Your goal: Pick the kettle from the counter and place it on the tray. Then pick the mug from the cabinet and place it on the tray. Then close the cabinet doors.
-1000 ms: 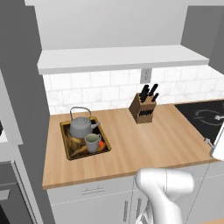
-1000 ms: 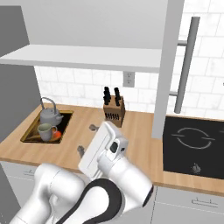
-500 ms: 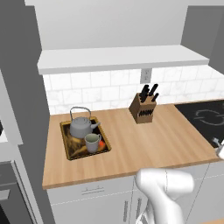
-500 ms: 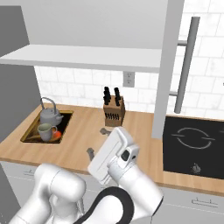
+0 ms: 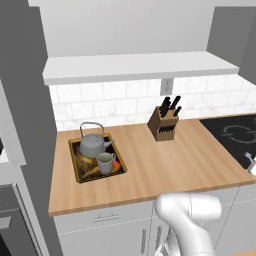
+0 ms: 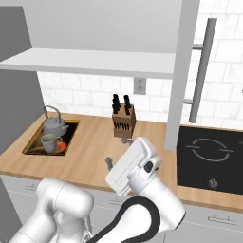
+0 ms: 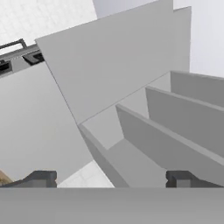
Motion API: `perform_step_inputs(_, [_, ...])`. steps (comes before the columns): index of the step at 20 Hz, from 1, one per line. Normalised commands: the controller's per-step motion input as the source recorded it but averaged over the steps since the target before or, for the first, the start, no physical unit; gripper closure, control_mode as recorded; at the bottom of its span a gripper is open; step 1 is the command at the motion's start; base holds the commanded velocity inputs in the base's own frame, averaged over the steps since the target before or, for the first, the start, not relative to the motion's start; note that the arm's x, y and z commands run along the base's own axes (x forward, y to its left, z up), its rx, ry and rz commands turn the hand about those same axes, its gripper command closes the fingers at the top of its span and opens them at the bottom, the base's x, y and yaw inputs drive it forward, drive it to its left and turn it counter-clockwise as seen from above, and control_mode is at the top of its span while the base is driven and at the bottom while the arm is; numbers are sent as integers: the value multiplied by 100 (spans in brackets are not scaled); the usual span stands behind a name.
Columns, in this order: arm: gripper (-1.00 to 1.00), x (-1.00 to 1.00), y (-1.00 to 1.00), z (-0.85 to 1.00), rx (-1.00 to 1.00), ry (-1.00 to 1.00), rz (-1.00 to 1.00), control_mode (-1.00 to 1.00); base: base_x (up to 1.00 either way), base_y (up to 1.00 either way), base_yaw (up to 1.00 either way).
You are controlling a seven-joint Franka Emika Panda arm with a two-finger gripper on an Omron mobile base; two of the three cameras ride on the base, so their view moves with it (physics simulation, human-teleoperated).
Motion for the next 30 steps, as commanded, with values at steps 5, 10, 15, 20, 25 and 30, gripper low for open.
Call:
perform_step_inputs(5, [-100, 7, -36, 0, 10, -10, 1, -100, 0, 0, 0])
perform_step_inputs(10, [-100, 4, -38, 1, 9, -17, 6, -100, 0, 0, 0])
perform_step_inputs(15, [-100, 2, -42, 9, 10, -11, 8, -100, 0, 0, 0])
perform_step_inputs(20, [-100, 0, -48, 11, 8, -3, 3, -100, 0, 0, 0])
perform_step_inputs(25, [-100, 11, -33, -2, 5, 0, 1, -100, 0, 0, 0])
perform_step_inputs(30, [-100, 12, -31, -2, 3, -1, 2, -100, 0, 0, 0])
